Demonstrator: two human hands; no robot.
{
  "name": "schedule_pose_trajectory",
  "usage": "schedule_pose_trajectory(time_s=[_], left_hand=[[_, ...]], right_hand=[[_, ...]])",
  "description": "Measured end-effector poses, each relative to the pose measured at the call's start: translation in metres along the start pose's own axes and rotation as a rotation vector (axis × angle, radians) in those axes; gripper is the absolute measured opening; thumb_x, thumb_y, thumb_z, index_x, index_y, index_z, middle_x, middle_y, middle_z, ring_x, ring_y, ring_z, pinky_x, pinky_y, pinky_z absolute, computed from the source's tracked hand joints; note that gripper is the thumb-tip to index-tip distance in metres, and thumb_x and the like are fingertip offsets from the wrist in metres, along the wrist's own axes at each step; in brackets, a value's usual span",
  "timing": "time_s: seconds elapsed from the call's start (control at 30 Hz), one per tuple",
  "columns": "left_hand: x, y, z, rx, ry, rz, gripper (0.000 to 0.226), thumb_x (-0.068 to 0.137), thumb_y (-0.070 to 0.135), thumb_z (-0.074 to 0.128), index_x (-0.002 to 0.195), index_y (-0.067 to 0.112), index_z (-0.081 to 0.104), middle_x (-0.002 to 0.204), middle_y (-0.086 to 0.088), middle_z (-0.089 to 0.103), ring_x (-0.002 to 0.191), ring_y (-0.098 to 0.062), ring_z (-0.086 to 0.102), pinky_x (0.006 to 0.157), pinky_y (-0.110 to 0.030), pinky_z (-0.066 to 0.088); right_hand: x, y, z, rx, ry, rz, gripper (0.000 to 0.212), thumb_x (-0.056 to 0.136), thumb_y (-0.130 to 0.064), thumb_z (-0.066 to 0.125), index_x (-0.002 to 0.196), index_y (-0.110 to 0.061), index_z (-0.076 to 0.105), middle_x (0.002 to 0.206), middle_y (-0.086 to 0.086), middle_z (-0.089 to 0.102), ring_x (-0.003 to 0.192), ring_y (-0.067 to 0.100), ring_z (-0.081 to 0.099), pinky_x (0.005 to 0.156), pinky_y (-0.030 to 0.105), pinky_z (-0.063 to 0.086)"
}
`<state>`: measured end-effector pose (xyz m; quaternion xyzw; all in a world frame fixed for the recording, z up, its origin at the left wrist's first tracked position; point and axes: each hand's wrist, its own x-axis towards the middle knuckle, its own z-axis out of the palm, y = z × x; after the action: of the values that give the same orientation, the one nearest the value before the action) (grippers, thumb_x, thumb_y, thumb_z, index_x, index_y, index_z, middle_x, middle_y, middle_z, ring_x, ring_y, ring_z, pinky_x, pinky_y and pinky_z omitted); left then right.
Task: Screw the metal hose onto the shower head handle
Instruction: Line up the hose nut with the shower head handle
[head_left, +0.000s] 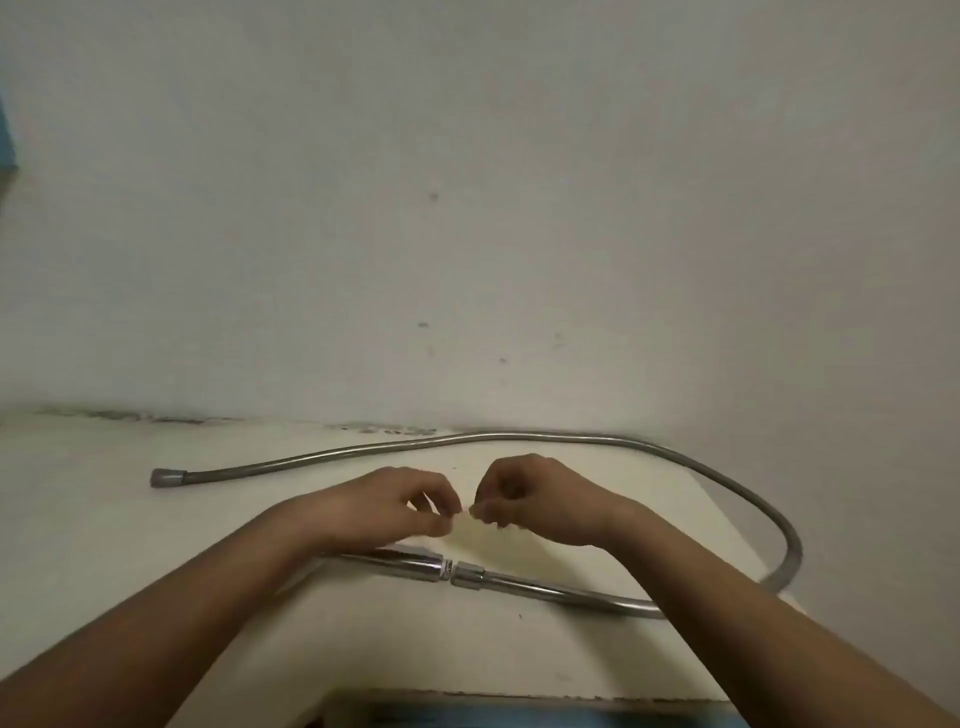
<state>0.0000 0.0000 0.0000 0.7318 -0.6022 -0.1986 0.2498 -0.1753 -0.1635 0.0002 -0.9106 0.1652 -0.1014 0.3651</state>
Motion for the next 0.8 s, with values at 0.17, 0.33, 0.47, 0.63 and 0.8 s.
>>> schedule_pose_trajectory(time_s=[0.17,0.33,0.47,0.63,0.8], left_hand=[[0.001,-0.017,0.009,0.231,-0.142,-0.071,0.048,0.089,0.043,0.077,0.134,0.031,0.066,0.125,0.014,0.066,0.116,-0.004,0.061,0.092,-0.019,0.05],[0.005,-0.026,0.013,0.324,-0.236,-0.142,0.047,0.082,0.048,0.078,0.126,0.038,0.065,0.12,0.012,0.065,0.109,-0.012,0.064,0.098,-0.037,0.055],[0.011,-0.032,0.016,0.385,-0.243,-0.152,0.04,0.087,0.043,0.078,0.122,0.031,0.064,0.113,0.009,0.062,0.102,-0.015,0.06,0.088,-0.033,0.052],[0.017,-0.043,0.023,0.398,-0.222,-0.179,0.028,0.09,0.042,0.076,0.11,0.028,0.063,0.101,0.012,0.058,0.087,-0.01,0.054,0.069,-0.026,0.042],[0.018,-0.048,0.023,0.399,-0.229,-0.161,0.025,0.087,0.049,0.075,0.097,0.037,0.056,0.093,0.015,0.055,0.087,-0.013,0.054,0.077,-0.033,0.045]], right_hand=[[0.003,0.008,0.013,-0.204,-0.069,0.013,0.023,0.089,-0.043,0.079,0.102,-0.025,0.072,0.089,-0.016,0.066,0.081,0.001,0.06,0.073,0.02,0.047],[0.004,0.013,0.019,-0.291,-0.17,0.067,0.036,0.086,-0.04,0.082,0.116,-0.025,0.069,0.096,-0.012,0.066,0.086,0.011,0.06,0.079,0.028,0.048],[0.004,0.016,0.023,-0.346,-0.219,0.062,0.044,0.084,-0.041,0.085,0.12,-0.022,0.068,0.101,-0.009,0.068,0.088,0.012,0.059,0.071,0.023,0.045],[0.005,0.021,0.026,-0.377,-0.226,0.081,0.039,0.083,-0.041,0.086,0.113,-0.021,0.071,0.1,-0.009,0.068,0.075,0.002,0.055,0.064,0.019,0.04],[0.007,0.024,0.03,-0.363,-0.233,0.101,0.04,0.081,-0.044,0.086,0.111,-0.021,0.073,0.101,-0.008,0.07,0.077,0.003,0.057,0.065,0.021,0.042]])
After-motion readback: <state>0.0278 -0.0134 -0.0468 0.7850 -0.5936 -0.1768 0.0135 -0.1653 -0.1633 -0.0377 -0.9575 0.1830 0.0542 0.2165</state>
